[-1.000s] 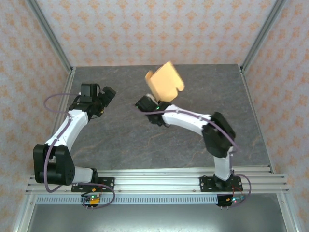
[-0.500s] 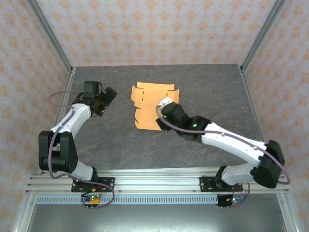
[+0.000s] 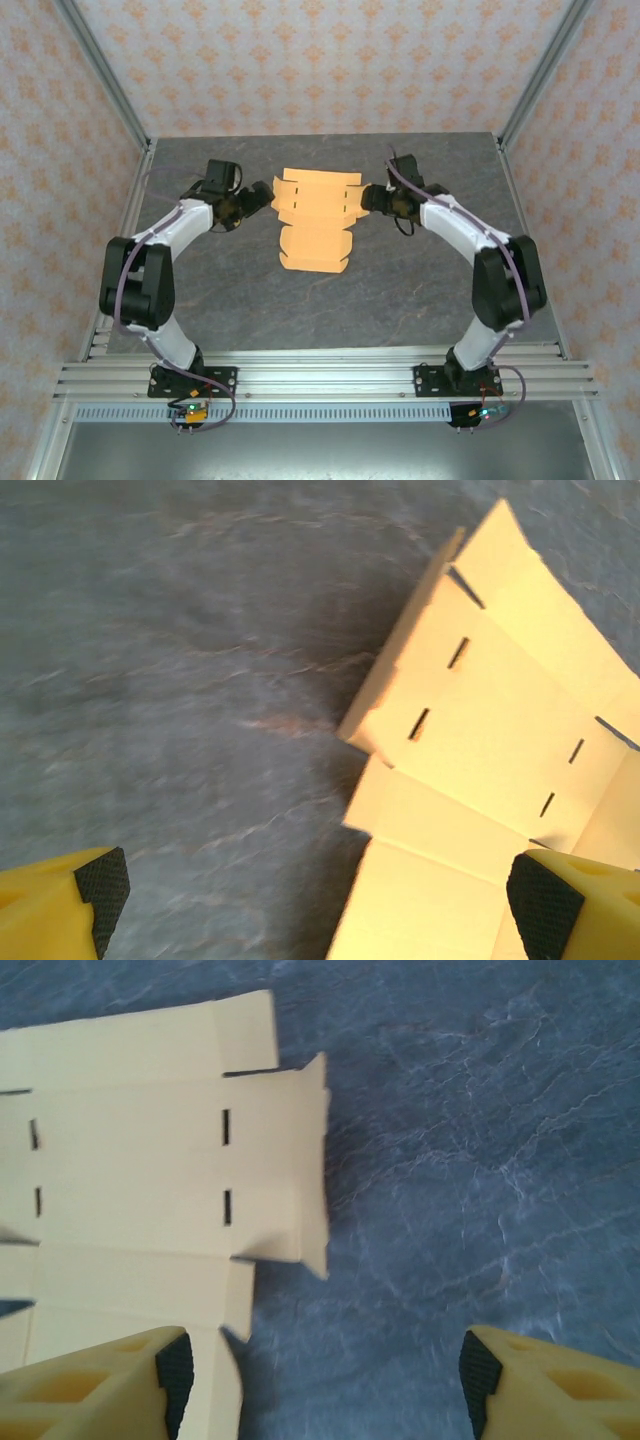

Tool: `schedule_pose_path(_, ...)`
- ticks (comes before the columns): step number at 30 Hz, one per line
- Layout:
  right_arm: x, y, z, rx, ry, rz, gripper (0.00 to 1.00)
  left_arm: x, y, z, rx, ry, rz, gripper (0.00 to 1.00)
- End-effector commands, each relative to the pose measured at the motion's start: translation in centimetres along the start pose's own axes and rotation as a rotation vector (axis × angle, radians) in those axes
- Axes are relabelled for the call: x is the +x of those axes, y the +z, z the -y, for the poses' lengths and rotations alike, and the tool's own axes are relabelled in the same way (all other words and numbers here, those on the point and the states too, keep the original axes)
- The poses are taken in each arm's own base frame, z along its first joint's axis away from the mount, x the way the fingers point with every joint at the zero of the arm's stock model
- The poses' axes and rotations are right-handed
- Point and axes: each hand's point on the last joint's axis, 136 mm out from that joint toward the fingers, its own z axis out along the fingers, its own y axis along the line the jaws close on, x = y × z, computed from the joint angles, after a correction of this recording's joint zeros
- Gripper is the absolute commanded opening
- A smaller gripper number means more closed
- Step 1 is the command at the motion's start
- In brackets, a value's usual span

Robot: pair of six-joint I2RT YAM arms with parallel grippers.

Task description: Fold the paper box

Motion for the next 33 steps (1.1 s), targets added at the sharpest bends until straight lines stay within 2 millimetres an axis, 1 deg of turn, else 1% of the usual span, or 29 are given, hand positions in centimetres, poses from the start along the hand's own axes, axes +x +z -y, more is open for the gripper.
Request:
schedule_pose_path(1,-0.8,2.4,-0.2,-0.082,0.065,-0.042,0.72,0.0,1.1,0.6,0.029,0.043,-0.052,0.99)
schedule_pose_path(3,-0.7,4.5,-0.5,-0.091,0.025,-0.085,0.72,0.0,1.3,0.4,0.027,0.037,-0.048,0.99)
schedule_pose_path(4,-0.6,5.4,-1.1,-0.121,0.006,-0.117,0.72,0.0,1.3,0.2,0.018,0.028,-0.041,0.99)
schedule_pose_path(6,-0.3,6.8,-3.0,-0.228,-0.029,-0.162,0.71,-0.1,1.2,0.0,0.019,0.024,-0.034,1.00)
schedule_pose_path(8,-0.4,8.3,-3.3,-0.244,-0.028,-0.177,0.71,-0.1,1.0,-0.1,0.016,0.036,-0.038,1.00)
schedule_pose_path(9,-0.6,9.2,-3.2,-0.235,-0.034,-0.182,0.69,-0.1,0.9,-0.4,0.009,0.038,-0.038,1.00)
schedule_pose_path(10,-0.7,9.9,-3.1,-0.229,-0.043,-0.192,0.64,-0.1,0.7,-0.7,-0.001,0.037,-0.037,1.00)
schedule_pose_path(11,-0.8,10.4,-3.3,-0.232,-0.047,-0.201,0.56,0.0,0.6,-0.9,-0.004,0.032,-0.037,1.00)
schedule_pose_path(13,-0.9,10.9,-4.1,-0.280,-0.064,-0.218,0.31,0.1,0.1,-1.0,0.005,0.036,-0.034,1.00)
schedule_pose_path(15,-1.2,10.4,-5.3,-0.337,-0.101,-0.207,0.19,0.2,-0.4,-1.1,0.005,0.068,-0.026,1.00)
schedule_pose_path(17,-1.3,9.4,-5.9,-0.364,-0.147,-0.193,0.07,0.3,-0.8,-1.4,-0.003,0.120,-0.013,1.00)
schedule_pose_path(18,-1.2,8.7,-6.2,-0.379,-0.166,-0.186,0.02,0.4,-1.0,-1.6,-0.006,0.140,-0.004,1.00)
schedule_pose_path(19,-1.2,7.9,-6.4,-0.399,-0.184,-0.175,0.00,0.4,-1.2,-1.6,-0.002,0.163,0.007,1.00)
schedule_pose_path(23,-0.8,5.7,-6.3,-0.417,-0.229,-0.154,0.00,0.4,-1.3,-1.6,0.021,0.258,0.045,1.00)
schedule_pose_path(27,0.5,4.4,-5.9,-0.436,-0.240,-0.178,0.00,0.8,-1.0,-0.4,0.110,0.335,0.080,0.99)
schedule_pose_path(29,0.9,4.1,-5.8,-0.445,-0.240,-0.169,0.00,1.5,-0.4,-0.1,0.142,0.361,0.069,0.96)
schedule_pose_path(33,2.2,3.8,-5.4,-0.446,-0.250,-0.205,0.02,3.1,1.0,0.6,0.180,0.389,0.045,0.85)
